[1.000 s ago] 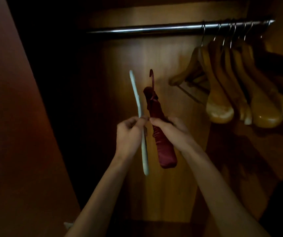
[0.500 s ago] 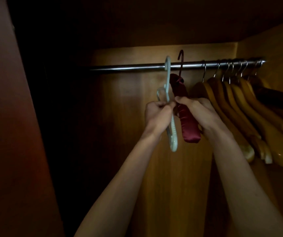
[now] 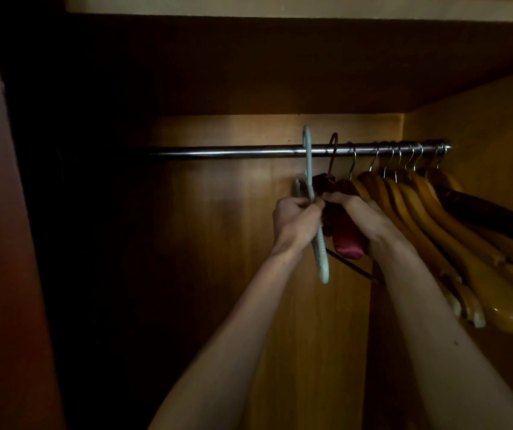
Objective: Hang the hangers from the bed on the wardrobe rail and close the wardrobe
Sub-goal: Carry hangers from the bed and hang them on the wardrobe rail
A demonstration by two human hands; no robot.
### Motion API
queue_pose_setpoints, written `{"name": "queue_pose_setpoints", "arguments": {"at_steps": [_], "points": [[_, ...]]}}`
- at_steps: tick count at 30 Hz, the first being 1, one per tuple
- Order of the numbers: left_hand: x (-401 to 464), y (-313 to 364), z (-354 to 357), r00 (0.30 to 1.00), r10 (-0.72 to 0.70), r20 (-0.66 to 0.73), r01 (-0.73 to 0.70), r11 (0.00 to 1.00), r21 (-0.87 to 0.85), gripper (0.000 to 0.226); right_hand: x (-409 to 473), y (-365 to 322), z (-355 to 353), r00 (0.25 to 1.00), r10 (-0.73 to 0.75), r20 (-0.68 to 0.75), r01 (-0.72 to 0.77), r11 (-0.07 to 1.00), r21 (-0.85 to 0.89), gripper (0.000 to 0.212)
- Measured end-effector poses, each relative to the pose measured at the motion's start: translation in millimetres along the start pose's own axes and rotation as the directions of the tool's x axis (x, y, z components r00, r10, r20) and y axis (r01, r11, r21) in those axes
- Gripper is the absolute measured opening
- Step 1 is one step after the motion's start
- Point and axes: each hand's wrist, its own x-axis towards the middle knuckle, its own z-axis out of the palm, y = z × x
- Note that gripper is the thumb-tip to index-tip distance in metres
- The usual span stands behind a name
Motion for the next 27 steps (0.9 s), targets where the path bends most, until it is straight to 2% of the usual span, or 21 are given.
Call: {"name": "queue_pose_setpoints", "arguments": {"at_steps": [4, 8, 11, 18, 23, 25, 27], "points": [[2, -1, 5, 1.0, 0.013, -0.021, -0.013, 1.0, 0.01, 0.025, 5, 7, -3, 0.999, 0.041, 0.016, -0.04, 0.998, -0.053, 0.034], [9, 15, 11, 0.999, -0.024, -0.023, 0.024, 1.0, -0.017, 0.021, 6, 9, -6, 0.999, 0.044, 0.027, -0.042, 0.997, -0.061, 0.022], [15, 21, 13, 0.996, -0.091, -0.014, 0.09, 0.995, -0.051, 0.022, 7, 11, -9, 0.998, 0.044, 0.043, -0.042, 0.998, -0.048, 0.021], [11, -8, 14, 0.995, -0.097, -0.035, 0.099, 0.992, 0.078, 0.024, 12, 21, -15, 0.998, 0.055, 0.0, -0.055, 0.998, 0.01, 0.039], [0, -14, 14, 0.995, -0.089, -0.048, 0.091, 0.995, 0.04, 0.036, 5, 30, -15, 1.0, 0.021, 0.001, -0.021, 0.993, 0.117, 0.022], [-9, -23, 12, 0.992, -0.085, -0.097, 0.091, 0.994, 0.061, 0.045, -2, 41, -14, 1.0, -0.015, -0.025, 0.018, 0.992, 0.124, 0.02], [-22, -40, 8, 0.983, -0.015, -0.186, 0.029, 0.997, 0.074, 0.046, -12, 58, -13, 0.996, -0.051, -0.073, 0.061, 0.989, 0.136, 0.025]]}}
